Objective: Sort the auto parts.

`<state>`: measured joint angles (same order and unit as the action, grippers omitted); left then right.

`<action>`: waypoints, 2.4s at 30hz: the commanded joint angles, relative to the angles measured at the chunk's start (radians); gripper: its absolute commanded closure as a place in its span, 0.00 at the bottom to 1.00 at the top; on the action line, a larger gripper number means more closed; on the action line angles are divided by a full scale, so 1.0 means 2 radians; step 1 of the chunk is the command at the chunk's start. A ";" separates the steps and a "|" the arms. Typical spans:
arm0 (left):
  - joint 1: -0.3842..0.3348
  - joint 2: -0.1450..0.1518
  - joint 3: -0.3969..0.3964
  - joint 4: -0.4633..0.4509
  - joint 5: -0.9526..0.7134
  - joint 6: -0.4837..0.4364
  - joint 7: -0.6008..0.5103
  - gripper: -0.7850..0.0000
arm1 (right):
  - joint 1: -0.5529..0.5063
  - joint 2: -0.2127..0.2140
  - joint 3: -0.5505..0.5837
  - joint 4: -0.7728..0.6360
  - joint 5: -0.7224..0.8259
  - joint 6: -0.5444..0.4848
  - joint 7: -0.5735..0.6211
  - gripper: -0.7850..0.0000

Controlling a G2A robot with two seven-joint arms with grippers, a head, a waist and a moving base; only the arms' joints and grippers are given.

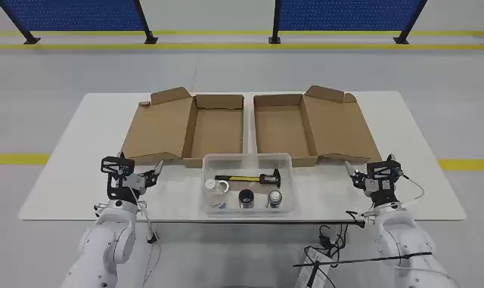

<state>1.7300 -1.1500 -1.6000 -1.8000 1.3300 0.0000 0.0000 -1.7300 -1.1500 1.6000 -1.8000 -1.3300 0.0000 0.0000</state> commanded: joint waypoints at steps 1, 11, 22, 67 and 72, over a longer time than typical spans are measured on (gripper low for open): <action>0.000 0.000 0.000 0.000 0.000 0.000 0.000 0.00 | 0.000 0.000 0.000 0.000 0.000 0.000 0.000 0.00; -0.005 0.000 0.003 -0.007 0.003 -0.007 0.005 0.00 | 0.000 0.000 0.000 0.000 0.000 0.000 0.000 0.00; -0.041 -0.001 0.031 -0.038 -0.008 -0.082 -0.003 0.00 | 0.000 0.000 0.000 0.000 0.000 0.000 0.000 0.00; -0.010 0.008 0.092 -0.060 -0.079 -0.248 -0.167 0.00 | 0.000 0.000 0.000 0.000 0.000 0.000 0.000 0.00; -0.021 0.011 0.090 -0.055 -0.076 -0.271 -0.182 0.00 | 0.000 0.000 0.000 0.000 0.000 0.000 0.000 0.00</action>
<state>1.6897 -1.1293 -1.4207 -1.9111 1.1735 -0.5355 -0.3636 -1.7300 -1.1500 1.6000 -1.8000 -1.3300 0.0000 0.0000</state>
